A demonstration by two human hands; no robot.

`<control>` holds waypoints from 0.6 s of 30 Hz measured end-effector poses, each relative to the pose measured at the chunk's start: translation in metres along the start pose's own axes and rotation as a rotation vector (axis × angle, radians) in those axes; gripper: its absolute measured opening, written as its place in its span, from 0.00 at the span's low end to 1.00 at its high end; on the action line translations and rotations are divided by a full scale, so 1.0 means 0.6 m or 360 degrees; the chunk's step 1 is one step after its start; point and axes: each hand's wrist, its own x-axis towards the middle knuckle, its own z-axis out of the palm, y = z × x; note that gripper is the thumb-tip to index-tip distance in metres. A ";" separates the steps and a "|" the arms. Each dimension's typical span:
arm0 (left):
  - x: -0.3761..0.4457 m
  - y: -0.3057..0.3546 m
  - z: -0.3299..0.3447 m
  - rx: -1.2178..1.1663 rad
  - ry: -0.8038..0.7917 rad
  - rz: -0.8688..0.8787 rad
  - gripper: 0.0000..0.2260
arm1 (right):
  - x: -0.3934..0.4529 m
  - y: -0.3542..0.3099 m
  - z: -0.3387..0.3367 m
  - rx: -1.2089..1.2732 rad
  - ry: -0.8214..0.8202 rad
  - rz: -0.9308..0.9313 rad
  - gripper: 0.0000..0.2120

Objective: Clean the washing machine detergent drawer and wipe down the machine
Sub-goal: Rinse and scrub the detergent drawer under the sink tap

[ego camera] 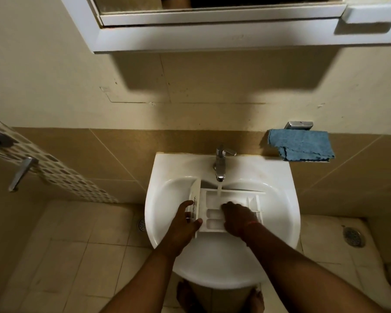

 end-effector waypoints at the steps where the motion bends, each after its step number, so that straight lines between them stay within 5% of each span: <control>1: 0.000 0.000 0.000 -0.0005 -0.0002 -0.0006 0.25 | 0.000 0.019 0.001 -0.0095 -0.0005 0.0119 0.22; 5: 0.001 -0.001 0.000 0.0007 0.0006 -0.0017 0.26 | 0.012 0.011 0.001 -0.0126 -0.0054 0.0238 0.21; 11: -0.002 0.001 0.002 0.0050 0.0017 0.0004 0.24 | 0.021 -0.043 0.007 0.0205 0.0080 -0.0276 0.24; 18: -0.008 0.009 0.000 0.0089 -0.0021 0.0004 0.23 | 0.030 0.038 0.010 -0.0162 -0.0079 0.0155 0.24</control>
